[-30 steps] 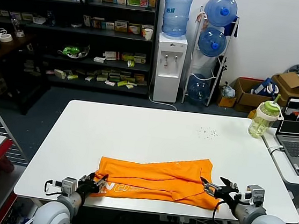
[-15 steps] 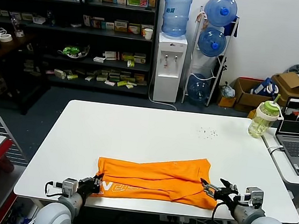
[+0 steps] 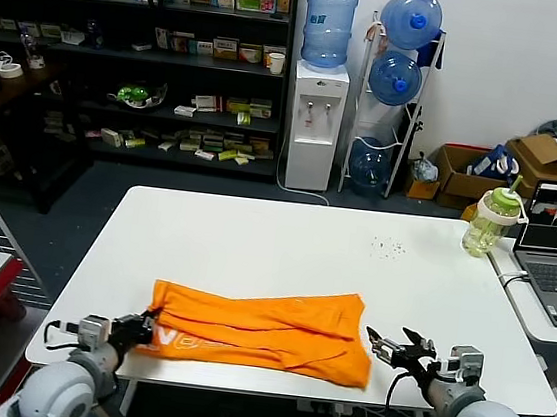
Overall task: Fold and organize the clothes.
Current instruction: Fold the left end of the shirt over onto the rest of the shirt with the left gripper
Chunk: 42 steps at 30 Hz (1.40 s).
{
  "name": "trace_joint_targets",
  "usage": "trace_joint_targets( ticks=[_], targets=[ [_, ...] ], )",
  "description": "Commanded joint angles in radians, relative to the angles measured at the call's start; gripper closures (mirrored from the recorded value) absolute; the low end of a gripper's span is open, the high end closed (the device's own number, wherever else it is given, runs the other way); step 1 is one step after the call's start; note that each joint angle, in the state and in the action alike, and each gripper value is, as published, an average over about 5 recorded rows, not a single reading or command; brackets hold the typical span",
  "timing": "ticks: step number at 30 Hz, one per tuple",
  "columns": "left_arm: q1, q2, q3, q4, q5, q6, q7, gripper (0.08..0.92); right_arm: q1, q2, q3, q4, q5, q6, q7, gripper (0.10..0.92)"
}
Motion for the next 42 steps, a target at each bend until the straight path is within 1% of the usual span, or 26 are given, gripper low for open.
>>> trace_joint_targets(
  ticks=[1,4,8,10,12,14,16,19,21,23,25,27,33,39,42],
  targets=[
    [0.108,0.268,-0.264,0.079,-0.063,-0.004,0.049,0.891,0.030,0.009,-0.034,-0.007,-0.005,0.005,-0.002,0.203],
    [0.134,0.324,-0.301,0.162,-0.051,-0.019,0.073,0.891,0.041,0.014,-0.046,-0.011,-0.009,0.007,-0.002,0.203],
    [0.145,0.373,-0.311,0.240,-0.021,-0.030,0.100,0.891,0.042,0.021,-0.053,-0.012,-0.018,0.009,-0.001,0.203],
    [0.152,0.380,-0.311,0.220,-0.020,-0.027,0.096,0.891,0.033,0.026,-0.050,-0.010,-0.027,0.011,-0.001,0.203],
    [0.152,0.365,-0.310,0.157,-0.040,-0.014,0.073,0.891,0.019,0.030,-0.044,-0.009,-0.037,0.012,-0.001,0.203],
    [0.137,0.328,-0.292,0.062,-0.096,0.012,0.027,0.891,0.002,0.036,-0.035,-0.006,-0.048,0.013,-0.001,0.203],
    [0.106,0.275,-0.248,-0.043,-0.175,0.043,-0.034,0.891,-0.016,0.042,-0.025,-0.001,-0.059,0.012,0.001,0.203],
    [0.042,0.175,-0.144,-0.188,-0.280,0.080,-0.117,0.891,-0.049,0.054,-0.004,0.015,-0.072,0.008,0.008,0.203],
    [-0.012,0.102,-0.049,-0.257,-0.336,0.103,-0.169,0.891,-0.073,0.061,0.012,0.026,-0.081,0.006,0.012,0.203],
    [-0.069,0.039,0.043,-0.287,-0.376,0.122,-0.215,0.891,-0.101,0.069,0.030,0.035,-0.090,0.004,0.014,0.203],
    [-0.118,-0.011,0.111,-0.289,-0.397,0.132,-0.245,0.891,-0.126,0.077,0.045,0.043,-0.098,0.003,0.016,0.203],
    [-0.169,-0.056,0.159,-0.266,-0.400,0.134,-0.257,0.891,-0.154,0.085,0.062,0.051,-0.106,0.003,0.017,0.203],
    [-0.324,-0.154,0.277,-0.178,-0.402,0.137,-0.289,0.891,-0.211,0.105,0.098,0.065,-0.120,0.004,0.016,0.203],
    [-0.396,-0.225,0.348,-0.088,-0.361,0.139,-0.287,0.891,-0.211,0.111,0.101,0.066,-0.119,0.002,0.018,0.203],
    [-0.402,-0.239,0.355,-0.058,-0.343,0.141,-0.279,0.891,-0.204,0.108,0.099,0.061,-0.115,0.002,0.018,0.203]
  ],
)
